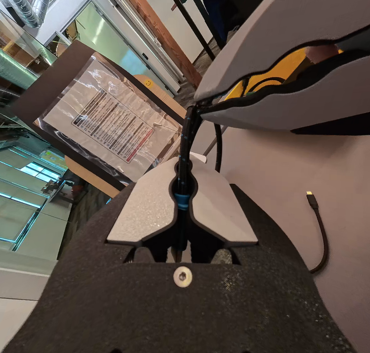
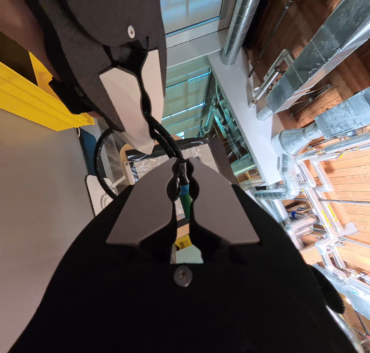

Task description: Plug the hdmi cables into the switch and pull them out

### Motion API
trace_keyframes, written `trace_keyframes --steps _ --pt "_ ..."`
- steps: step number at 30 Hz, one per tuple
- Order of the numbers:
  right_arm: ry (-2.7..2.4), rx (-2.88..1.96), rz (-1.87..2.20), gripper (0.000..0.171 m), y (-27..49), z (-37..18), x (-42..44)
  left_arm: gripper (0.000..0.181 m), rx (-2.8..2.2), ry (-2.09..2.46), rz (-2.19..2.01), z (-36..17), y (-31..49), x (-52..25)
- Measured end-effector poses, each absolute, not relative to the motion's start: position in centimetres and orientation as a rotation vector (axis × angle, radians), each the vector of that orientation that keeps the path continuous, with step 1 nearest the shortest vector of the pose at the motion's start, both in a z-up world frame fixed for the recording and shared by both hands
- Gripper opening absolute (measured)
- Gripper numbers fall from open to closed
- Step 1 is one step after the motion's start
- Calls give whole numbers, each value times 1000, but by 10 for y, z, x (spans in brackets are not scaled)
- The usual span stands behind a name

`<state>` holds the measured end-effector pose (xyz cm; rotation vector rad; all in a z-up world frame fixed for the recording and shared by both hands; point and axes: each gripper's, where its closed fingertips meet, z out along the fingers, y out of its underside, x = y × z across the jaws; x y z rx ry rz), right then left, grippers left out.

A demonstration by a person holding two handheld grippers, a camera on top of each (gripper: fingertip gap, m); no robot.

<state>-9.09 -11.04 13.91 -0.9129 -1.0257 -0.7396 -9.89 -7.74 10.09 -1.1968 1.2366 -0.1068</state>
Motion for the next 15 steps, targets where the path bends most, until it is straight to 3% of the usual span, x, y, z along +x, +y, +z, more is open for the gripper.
trace_keyframes --steps 9,15 --pt "-916 -1034 -585 2 -103 141 -89 1 -1153 1203 -34 105 -73 -100" --pt "-658 -1146 278 1 -113 157 -91 1 -1015 1117 0 126 -76 -104"
